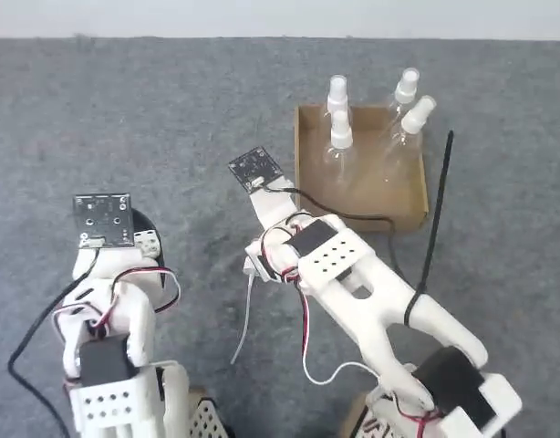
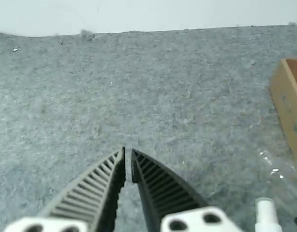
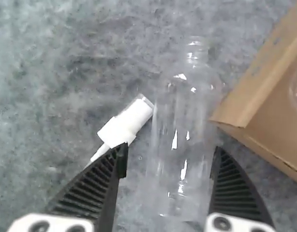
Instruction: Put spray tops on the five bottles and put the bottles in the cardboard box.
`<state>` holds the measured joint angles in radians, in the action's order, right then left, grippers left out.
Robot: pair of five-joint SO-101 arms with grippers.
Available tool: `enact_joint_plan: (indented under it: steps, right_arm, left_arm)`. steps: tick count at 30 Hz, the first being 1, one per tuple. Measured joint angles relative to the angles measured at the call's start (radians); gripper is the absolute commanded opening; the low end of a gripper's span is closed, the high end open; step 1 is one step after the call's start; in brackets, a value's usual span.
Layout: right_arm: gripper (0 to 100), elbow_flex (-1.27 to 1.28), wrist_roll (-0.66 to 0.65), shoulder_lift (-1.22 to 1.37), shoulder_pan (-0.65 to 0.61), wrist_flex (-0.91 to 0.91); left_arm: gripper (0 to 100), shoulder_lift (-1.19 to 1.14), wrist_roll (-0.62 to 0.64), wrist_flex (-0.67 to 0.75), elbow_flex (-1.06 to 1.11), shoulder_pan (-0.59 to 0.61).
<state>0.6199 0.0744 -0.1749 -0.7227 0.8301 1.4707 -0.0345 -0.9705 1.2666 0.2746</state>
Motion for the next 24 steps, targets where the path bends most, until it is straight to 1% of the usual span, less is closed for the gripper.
enact_joint_plan:
  steps: [5,10,13,17,21,24]
  right_arm:
    - [22.1,0.000,0.000,0.012,0.000,0.000]
    - [21.1,0.000,0.000,0.133,0.003,-0.012]
    - [13.2,0.000,0.000,0.164,0.000,-0.021]
    - [0.4,0.000,0.000,0.164,-0.040,-0.023]
    - [0.6,0.000,0.000,0.163,-0.072,-0.023]
    - [0.6,0.000,0.000,0.115,-0.075,-0.020]
  left_arm:
    - [1,0.000,0.000,0.000,0.000,0.000]
    - [1,0.000,0.000,0.000,0.000,0.000]
    - [1,0.000,0.000,0.000,0.000,0.000]
    - [1,0.000,0.000,0.000,0.000,0.000]
    - [1,0.000,0.000,0.000,0.000,0.000]
    - [1,0.000,0.000,0.000,0.000,0.000]
